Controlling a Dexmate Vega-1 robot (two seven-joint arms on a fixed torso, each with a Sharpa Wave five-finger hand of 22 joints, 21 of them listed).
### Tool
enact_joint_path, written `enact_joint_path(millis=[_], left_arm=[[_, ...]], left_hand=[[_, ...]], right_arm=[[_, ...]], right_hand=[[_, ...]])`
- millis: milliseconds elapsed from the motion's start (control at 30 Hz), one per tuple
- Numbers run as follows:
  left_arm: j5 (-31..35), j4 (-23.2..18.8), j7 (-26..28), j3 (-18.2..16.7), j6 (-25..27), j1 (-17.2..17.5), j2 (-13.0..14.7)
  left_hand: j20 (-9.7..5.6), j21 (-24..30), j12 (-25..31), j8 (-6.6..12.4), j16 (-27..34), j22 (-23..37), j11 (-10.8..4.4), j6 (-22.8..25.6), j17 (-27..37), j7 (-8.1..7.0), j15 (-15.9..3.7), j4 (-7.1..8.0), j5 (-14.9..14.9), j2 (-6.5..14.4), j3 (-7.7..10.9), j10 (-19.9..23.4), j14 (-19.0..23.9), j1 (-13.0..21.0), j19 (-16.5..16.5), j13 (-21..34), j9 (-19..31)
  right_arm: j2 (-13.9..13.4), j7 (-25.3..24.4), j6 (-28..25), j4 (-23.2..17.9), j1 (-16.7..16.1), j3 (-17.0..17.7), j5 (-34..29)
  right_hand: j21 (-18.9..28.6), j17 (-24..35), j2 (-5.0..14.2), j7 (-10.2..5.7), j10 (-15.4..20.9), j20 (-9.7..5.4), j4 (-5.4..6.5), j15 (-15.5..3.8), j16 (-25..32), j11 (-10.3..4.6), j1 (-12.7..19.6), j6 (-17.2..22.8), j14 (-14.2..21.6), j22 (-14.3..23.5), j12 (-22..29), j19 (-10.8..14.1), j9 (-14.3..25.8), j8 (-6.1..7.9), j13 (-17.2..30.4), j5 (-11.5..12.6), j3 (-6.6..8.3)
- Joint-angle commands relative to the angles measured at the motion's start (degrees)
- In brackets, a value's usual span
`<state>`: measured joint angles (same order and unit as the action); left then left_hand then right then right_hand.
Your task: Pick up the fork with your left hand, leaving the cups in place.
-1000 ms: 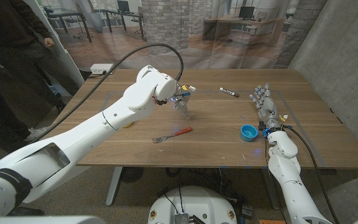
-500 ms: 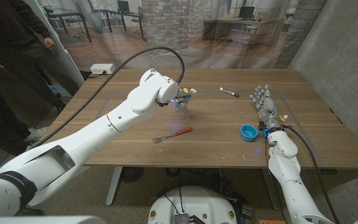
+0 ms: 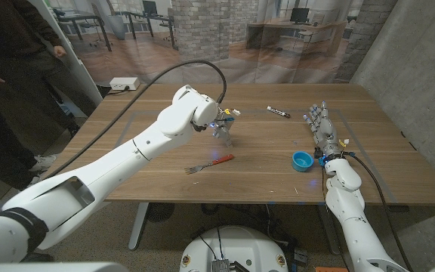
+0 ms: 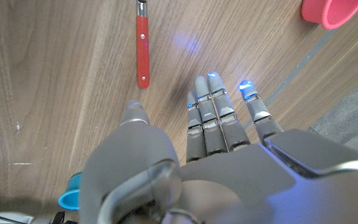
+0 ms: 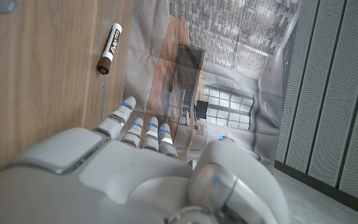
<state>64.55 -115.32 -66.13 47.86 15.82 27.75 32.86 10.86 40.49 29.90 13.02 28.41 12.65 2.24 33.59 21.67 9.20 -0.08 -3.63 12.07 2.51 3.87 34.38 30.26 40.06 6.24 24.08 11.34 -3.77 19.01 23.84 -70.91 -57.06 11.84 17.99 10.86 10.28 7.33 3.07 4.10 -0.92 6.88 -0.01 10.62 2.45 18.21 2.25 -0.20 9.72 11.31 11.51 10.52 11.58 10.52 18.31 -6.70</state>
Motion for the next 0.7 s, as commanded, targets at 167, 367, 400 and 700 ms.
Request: enact_joint_path(millis=[167, 367, 400, 700], left_arm=[[0.9, 1.1, -1.2, 1.8, -0.5, -0.6, -0.6], [1.7, 1.4, -1.5, 2.3, -0.5, -0.7, -0.9], [2.0, 1.4, -1.5, 2.5, -0.6, -0.7, -0.9], [2.8, 2.1, -2.1, 3.3, -0.8, -1.0, -1.6]], left_hand=[[0.03, 0.5, 0.6, 0.04, 0.4, 0.3, -0.41, 1.0, 0.4, -0.22, -0.07, -0.72, -0.2, -0.1, -0.06, 1.0, 1.0, 0.7, 0.2, 0.4, 0.1], [-0.09, 0.6, 0.8, 0.09, 0.7, 0.3, -0.23, 1.6, 0.5, -0.18, -0.29, -0.76, -0.2, -0.1, -0.05, 1.5, 1.6, 0.7, 0.3, 0.6, 0.1], [-0.03, 0.6, 0.9, 0.08, 0.7, 0.3, -0.3, 1.6, 0.5, -0.16, -0.33, -0.77, -0.2, 0.0, -0.04, 1.5, 1.7, 0.7, 0.3, 0.7, 0.1], [-0.19, 0.8, 1.3, 0.22, 1.1, 0.3, -0.49, 2.7, 0.6, -0.12, -0.58, -0.92, -0.3, 0.1, 0.07, 2.4, 2.6, 0.7, 0.7, 1.0, 0.1]], right_arm=[[-0.2, 0.0, 0.5, 1.1, 0.5, -0.1, 0.1], [-0.2, 0.0, 0.9, 1.5, 0.7, 0.0, 0.2], [-0.2, 0.1, 1.0, 1.6, 0.7, 0.0, 0.3], [-0.2, 0.1, 1.5, 2.3, 0.9, 0.2, 0.5]], right_hand=[[0.2, 0.1, -0.48, -0.02, 0.5, 0.11, -0.05, 0.04, 0.1, 0.08, -0.1, 0.4, 0.1, 0.1, -0.1, 0.6, 0.2, -0.03, 0.2, 0.0, -0.51], [0.2, 0.1, -0.47, 0.01, 0.6, 0.08, -0.05, 0.03, 0.1, 0.19, -0.1, 0.4, 0.2, 0.1, -0.1, 0.6, 0.2, -0.03, 0.2, 0.1, -0.54], [0.2, 0.1, -0.47, -0.02, 0.6, 0.06, -0.05, 0.02, 0.1, 0.22, -0.1, 0.4, 0.1, 0.1, -0.1, 0.6, 0.2, -0.04, 0.2, 0.1, -0.54], [0.2, 0.1, -0.47, -0.02, 0.6, -0.01, -0.06, -0.01, 0.1, 0.22, -0.1, 0.4, 0.2, 0.1, -0.1, 0.6, 0.2, -0.06, 0.2, 0.1, -0.59]])
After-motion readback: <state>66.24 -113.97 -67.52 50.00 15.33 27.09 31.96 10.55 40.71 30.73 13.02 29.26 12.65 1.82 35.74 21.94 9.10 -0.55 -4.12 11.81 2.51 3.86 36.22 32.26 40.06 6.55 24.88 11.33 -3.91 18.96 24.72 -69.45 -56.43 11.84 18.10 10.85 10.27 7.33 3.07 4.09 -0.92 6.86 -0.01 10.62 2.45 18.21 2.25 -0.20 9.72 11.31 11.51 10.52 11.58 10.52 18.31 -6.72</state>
